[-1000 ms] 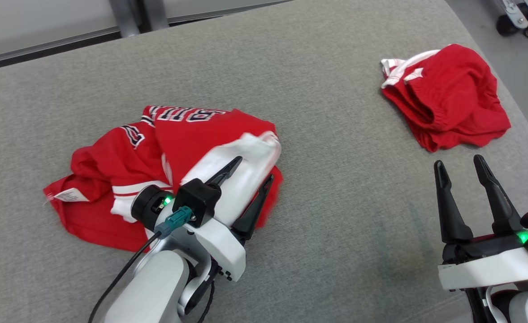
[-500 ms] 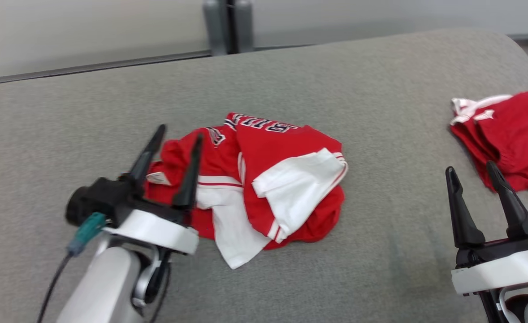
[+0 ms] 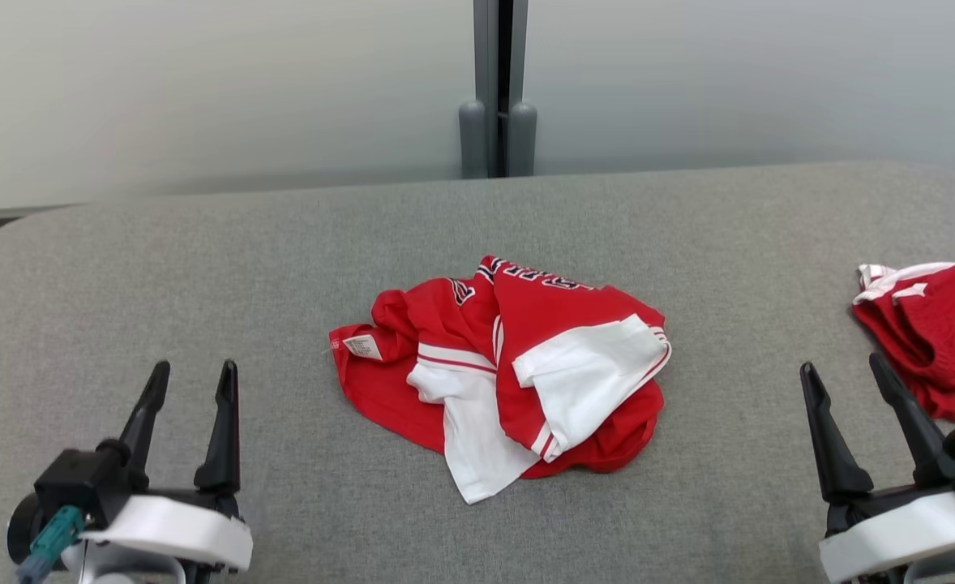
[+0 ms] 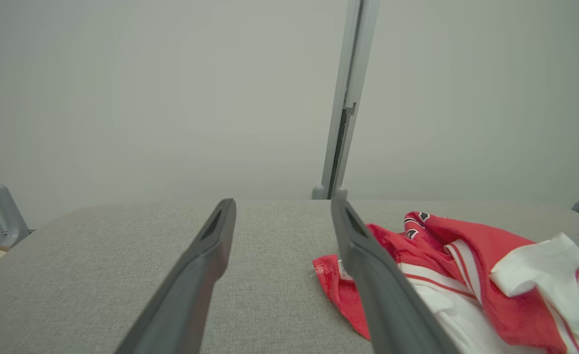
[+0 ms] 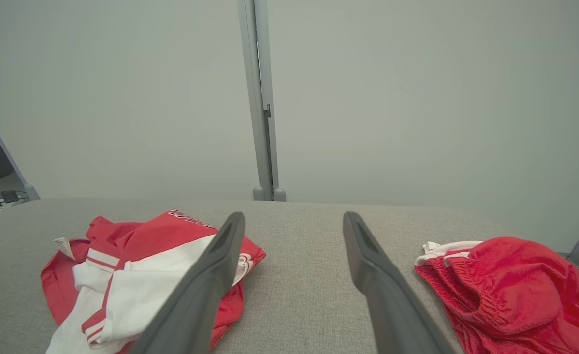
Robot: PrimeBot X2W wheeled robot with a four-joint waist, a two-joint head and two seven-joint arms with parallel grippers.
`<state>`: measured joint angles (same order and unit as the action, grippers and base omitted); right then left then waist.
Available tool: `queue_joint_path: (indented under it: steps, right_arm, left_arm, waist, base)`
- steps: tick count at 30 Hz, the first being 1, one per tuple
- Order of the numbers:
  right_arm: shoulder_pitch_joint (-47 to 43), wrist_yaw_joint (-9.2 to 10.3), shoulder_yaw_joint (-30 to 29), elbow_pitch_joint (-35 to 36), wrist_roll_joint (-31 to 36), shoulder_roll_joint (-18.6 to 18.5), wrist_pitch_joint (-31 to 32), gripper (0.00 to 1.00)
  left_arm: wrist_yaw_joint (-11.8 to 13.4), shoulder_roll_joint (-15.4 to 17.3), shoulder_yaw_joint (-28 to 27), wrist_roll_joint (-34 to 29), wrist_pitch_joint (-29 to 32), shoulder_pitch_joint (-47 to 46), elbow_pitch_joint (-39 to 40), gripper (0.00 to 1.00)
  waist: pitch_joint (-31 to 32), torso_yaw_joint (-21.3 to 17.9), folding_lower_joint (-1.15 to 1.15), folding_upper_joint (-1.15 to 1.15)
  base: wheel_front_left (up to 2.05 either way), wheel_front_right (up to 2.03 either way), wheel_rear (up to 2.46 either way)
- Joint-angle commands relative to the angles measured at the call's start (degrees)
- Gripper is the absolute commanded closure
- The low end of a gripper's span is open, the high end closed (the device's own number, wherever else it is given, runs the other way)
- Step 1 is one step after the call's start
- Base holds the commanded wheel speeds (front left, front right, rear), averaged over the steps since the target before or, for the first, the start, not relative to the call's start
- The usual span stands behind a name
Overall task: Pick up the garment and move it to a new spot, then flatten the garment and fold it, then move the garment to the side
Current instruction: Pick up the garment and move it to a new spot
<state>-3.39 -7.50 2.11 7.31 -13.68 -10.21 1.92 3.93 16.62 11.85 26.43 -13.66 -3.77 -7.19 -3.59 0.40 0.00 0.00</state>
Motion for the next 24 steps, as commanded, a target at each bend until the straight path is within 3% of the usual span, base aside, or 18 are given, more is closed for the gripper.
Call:
queue_joint_path:
  steps: [1,11,24]
  right_arm:
    - [-1.15,0.02,-0.13,-0.25,-0.3,-0.39,0.37,0.0]
    - [-5.27,0.02,-0.92,0.42,-0.17,-0.36,2.17,0.0]
    - [-6.1,0.02,-1.38,1.6,-0.26,-0.15,2.77,0.0]
  left_arm:
    - [0.37,0.53,-0.17,0.47,0.41,1.51,0.79,0.0]
    - [1.45,1.44,0.86,0.49,2.7,6.92,3.79,0.0]
    - [2.38,2.0,1.4,0.61,4.3,7.99,5.71,0.0]
  waist:
    - [1.94,0.09,0.0,0.0]
    - [5.63,0.47,0.0,0.0]
    - [5.82,0.79,0.0,0.0]
  base:
    - [0.0,0.0,0.0]
    - [0.0,0.0,0.0]
    - [0.0,0.0,0.0]
